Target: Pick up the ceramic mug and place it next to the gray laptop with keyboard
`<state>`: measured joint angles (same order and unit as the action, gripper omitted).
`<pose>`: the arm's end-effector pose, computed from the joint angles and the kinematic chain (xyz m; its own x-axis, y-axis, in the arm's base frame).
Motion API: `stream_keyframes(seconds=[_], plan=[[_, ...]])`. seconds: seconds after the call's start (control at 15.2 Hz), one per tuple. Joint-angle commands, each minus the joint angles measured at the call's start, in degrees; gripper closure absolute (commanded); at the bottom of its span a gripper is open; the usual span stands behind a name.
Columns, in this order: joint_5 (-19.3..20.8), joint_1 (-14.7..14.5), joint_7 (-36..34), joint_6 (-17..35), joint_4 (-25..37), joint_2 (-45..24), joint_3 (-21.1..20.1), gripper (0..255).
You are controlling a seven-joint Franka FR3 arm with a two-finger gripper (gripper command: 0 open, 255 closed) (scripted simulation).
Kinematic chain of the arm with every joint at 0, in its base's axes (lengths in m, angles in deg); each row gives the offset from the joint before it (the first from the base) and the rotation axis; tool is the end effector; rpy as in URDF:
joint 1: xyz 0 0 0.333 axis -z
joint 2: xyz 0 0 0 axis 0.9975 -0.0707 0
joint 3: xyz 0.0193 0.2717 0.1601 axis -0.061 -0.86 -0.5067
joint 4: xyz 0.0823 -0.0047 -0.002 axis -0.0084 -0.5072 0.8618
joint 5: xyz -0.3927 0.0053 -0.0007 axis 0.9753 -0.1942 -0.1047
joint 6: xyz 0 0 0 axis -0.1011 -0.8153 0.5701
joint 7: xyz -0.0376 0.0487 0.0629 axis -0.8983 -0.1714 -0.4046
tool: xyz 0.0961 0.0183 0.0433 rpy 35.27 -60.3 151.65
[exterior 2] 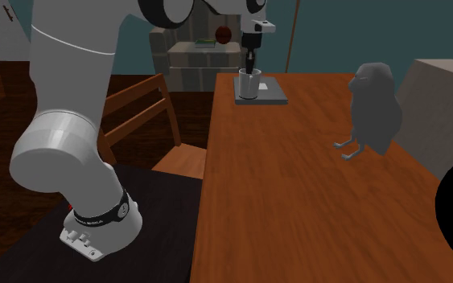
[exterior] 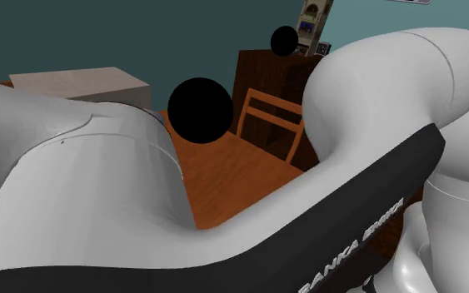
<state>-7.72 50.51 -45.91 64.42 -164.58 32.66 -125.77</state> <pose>0.2880 0.6044 0.4482 0.9901 0.1396 -0.0146 0.1403 -0.9878 0.0683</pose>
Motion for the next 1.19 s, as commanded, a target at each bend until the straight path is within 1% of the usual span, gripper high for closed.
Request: stream_keyframes(seconds=[0.0,0.92,1.12], plan=[[0.2,0.1,-0.2,1.4,-1.2,-0.2,0.1,255],[2.5,0.1,-1.9,10.4,-7.8,-3.3,1.4,255],[2.7,0.1,-2.0,11.0,-8.1,-3.5,1.5,255]])
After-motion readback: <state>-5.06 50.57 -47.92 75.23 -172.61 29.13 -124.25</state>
